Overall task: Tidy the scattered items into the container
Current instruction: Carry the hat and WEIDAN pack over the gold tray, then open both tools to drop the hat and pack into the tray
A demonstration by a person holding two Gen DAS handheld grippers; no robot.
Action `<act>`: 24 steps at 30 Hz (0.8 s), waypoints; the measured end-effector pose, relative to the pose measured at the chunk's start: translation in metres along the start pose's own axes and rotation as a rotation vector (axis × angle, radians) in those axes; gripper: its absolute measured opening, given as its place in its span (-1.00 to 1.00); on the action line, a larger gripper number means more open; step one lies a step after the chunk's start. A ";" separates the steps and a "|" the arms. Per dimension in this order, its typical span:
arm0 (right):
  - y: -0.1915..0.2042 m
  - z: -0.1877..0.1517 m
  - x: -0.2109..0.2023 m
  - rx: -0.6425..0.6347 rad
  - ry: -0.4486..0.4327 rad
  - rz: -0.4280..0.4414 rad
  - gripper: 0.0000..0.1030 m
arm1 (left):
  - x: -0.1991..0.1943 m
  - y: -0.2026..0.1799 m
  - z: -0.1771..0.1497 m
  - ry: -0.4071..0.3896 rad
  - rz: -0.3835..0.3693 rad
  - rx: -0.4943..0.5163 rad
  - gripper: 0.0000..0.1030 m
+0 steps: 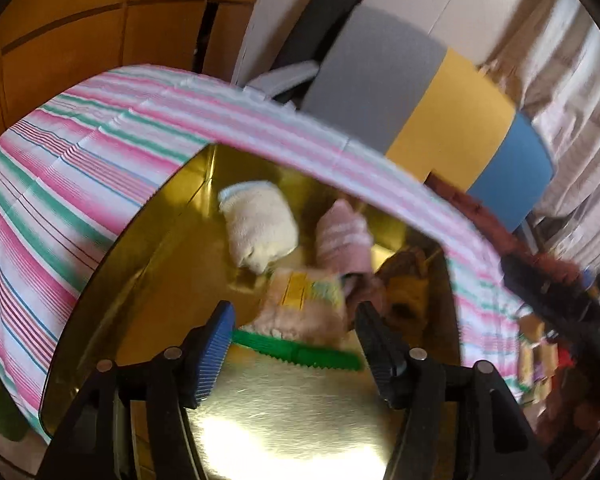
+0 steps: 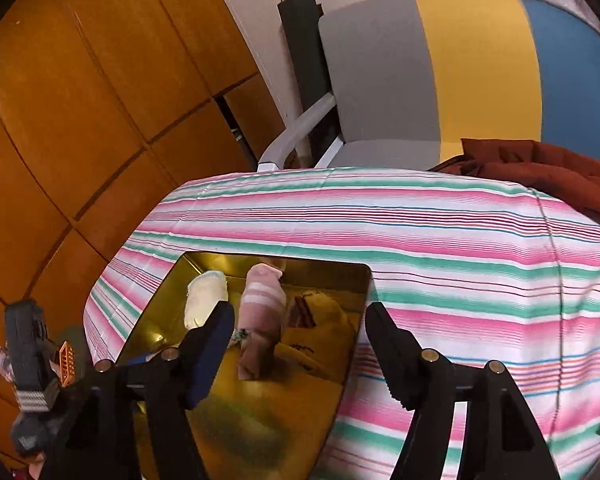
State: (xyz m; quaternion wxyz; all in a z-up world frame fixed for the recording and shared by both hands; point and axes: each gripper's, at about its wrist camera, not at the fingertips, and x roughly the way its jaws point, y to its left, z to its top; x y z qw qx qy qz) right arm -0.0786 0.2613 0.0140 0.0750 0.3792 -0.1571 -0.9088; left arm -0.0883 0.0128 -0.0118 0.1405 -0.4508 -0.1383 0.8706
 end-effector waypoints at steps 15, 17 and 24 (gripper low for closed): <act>-0.037 -0.039 -0.062 0.063 -0.027 -0.016 0.55 | -0.021 -0.028 -0.023 -0.011 -0.071 0.011 0.32; -0.049 -0.045 -0.072 0.067 -0.019 -0.043 0.55 | -0.019 -0.041 -0.030 0.010 -0.089 0.044 0.32; -0.117 -0.072 -0.126 0.154 0.010 -0.178 0.58 | -0.011 -0.088 -0.056 0.068 -0.142 0.174 0.32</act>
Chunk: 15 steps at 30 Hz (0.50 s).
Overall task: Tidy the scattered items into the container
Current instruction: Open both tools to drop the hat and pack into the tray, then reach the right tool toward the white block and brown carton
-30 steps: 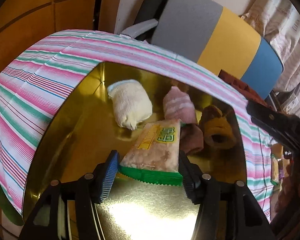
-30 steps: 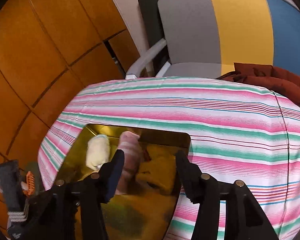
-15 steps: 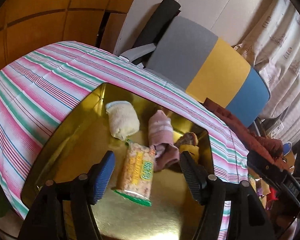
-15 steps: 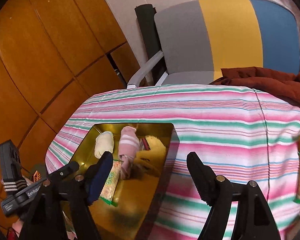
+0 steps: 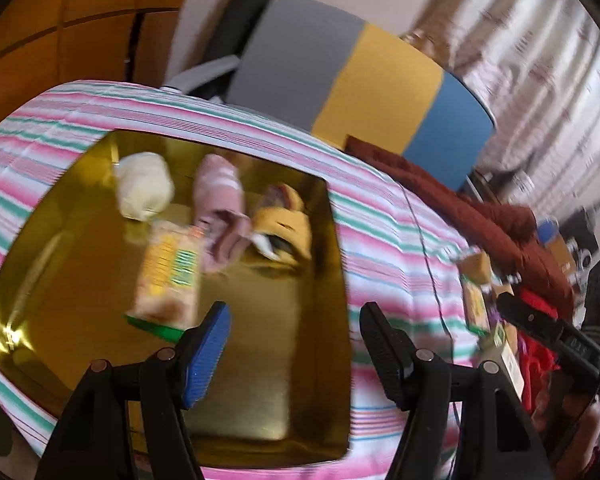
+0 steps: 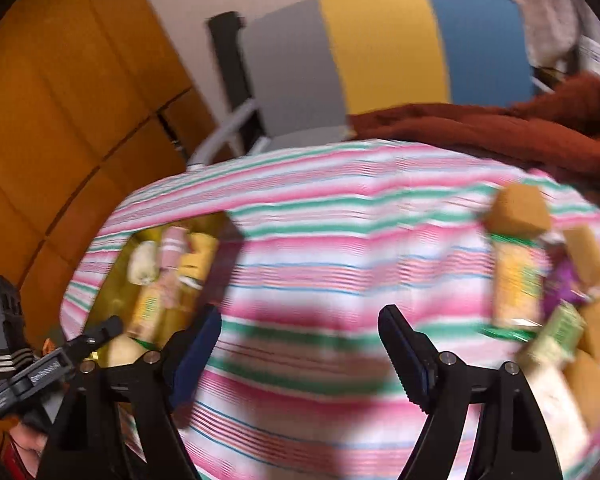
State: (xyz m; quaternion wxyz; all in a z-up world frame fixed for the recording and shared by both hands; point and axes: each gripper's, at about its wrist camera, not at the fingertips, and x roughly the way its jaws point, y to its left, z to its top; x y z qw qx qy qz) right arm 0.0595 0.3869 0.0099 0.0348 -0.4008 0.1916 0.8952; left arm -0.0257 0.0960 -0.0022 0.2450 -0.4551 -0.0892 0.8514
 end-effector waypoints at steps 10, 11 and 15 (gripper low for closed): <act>-0.124 -0.033 -0.075 0.280 0.109 -0.174 0.81 | 0.007 -0.063 -0.026 0.060 -0.107 0.145 0.32; -0.130 -0.036 -0.078 0.304 0.134 -0.167 0.86 | 0.007 -0.069 -0.029 0.061 -0.116 0.162 0.32; -0.126 -0.047 -0.072 0.290 0.296 -0.122 0.91 | 0.010 -0.088 -0.038 0.076 -0.133 0.217 0.32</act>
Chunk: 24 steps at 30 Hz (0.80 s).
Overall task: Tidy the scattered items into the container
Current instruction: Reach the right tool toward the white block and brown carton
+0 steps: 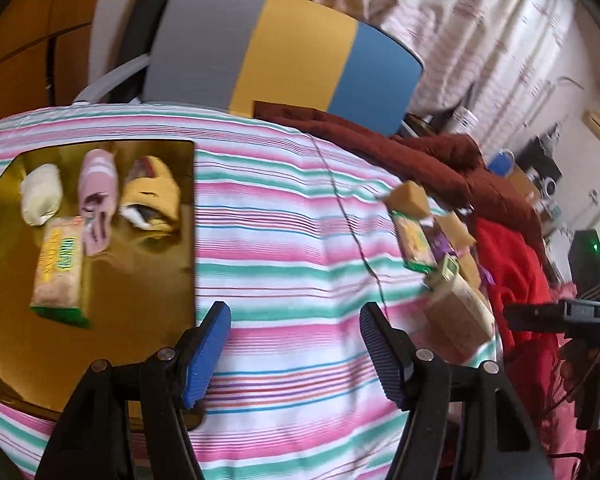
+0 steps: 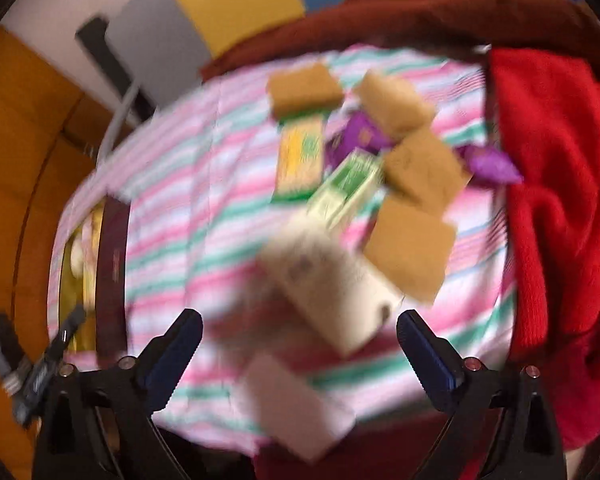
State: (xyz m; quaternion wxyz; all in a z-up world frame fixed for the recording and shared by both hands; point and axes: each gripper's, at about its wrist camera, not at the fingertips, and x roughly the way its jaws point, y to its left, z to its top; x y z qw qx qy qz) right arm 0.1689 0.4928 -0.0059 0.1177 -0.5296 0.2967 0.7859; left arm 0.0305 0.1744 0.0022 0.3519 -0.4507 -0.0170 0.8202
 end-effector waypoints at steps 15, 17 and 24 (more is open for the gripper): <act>0.070 -0.056 0.098 -0.484 0.397 -0.174 0.91 | -0.008 0.016 -0.009 0.012 0.005 -0.046 0.32; 0.069 -0.056 0.105 -0.486 0.426 -0.189 0.90 | -0.007 0.021 -0.009 0.014 0.004 -0.064 0.32; 0.080 -0.056 0.112 -0.615 0.415 -0.265 0.66 | -0.005 0.022 -0.012 0.022 -0.008 -0.071 0.32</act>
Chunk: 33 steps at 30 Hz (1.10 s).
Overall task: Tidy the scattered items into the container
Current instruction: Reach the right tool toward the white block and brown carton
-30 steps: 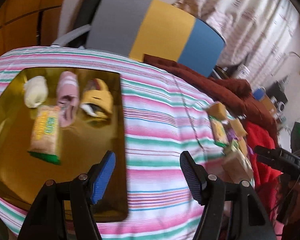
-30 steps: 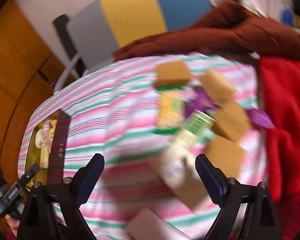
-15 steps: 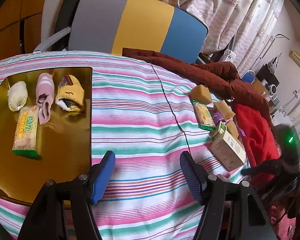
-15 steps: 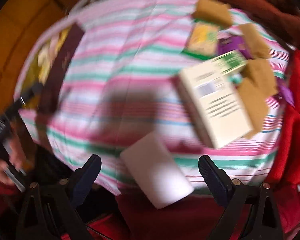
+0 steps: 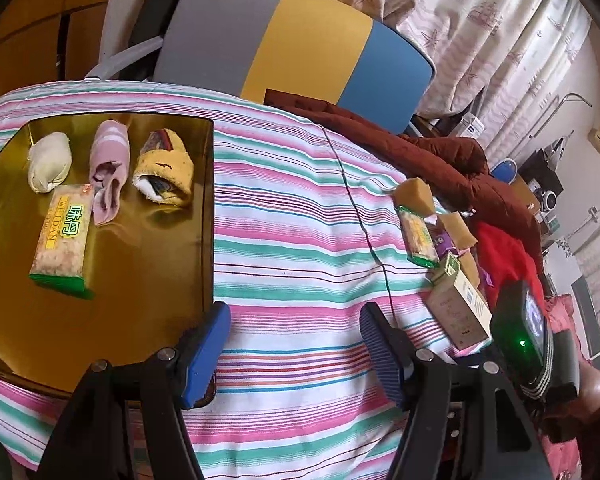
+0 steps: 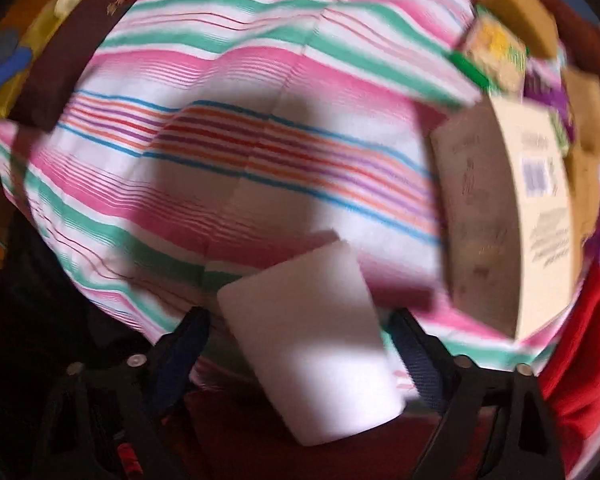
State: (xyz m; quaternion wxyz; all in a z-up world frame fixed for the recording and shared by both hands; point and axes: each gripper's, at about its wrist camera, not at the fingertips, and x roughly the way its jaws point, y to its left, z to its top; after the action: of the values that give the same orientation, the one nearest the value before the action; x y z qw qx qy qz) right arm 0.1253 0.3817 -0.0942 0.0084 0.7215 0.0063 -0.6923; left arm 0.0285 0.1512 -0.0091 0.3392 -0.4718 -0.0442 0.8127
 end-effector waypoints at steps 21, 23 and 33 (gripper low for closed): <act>-0.091 -0.002 -0.100 0.424 -0.660 0.057 0.85 | 0.025 -0.025 -0.007 0.078 -0.025 0.049 0.32; -0.104 -0.006 -0.095 0.474 -0.615 0.034 0.85 | 0.032 -0.034 -0.009 0.097 -0.034 0.064 0.32; -0.101 -0.015 -0.056 0.447 -0.436 0.112 0.85 | 0.049 -0.079 -0.014 0.142 -0.074 0.143 0.32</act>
State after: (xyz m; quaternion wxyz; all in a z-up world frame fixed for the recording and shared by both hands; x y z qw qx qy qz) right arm 0.1362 0.4832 -0.0380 -0.1112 0.5393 -0.1876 -0.8134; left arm 0.0639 0.2371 -0.0226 0.4041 -0.5006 0.0205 0.7653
